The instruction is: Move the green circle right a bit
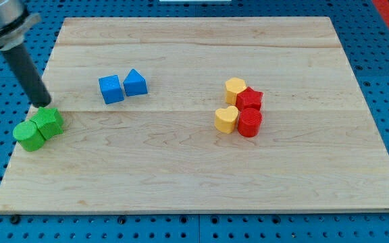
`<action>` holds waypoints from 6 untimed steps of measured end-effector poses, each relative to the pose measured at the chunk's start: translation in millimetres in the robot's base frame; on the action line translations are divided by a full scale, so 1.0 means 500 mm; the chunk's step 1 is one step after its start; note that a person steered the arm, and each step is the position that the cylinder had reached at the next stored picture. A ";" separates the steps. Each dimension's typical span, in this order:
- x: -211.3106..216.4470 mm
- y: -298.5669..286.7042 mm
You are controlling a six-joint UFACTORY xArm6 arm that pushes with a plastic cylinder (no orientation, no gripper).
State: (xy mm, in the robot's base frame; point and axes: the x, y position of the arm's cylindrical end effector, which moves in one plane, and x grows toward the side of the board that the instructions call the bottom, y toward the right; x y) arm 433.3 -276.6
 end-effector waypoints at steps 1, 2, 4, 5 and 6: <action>0.050 -0.015; 0.081 -0.031; 0.161 -0.022; 0.174 -0.055; 0.126 -0.044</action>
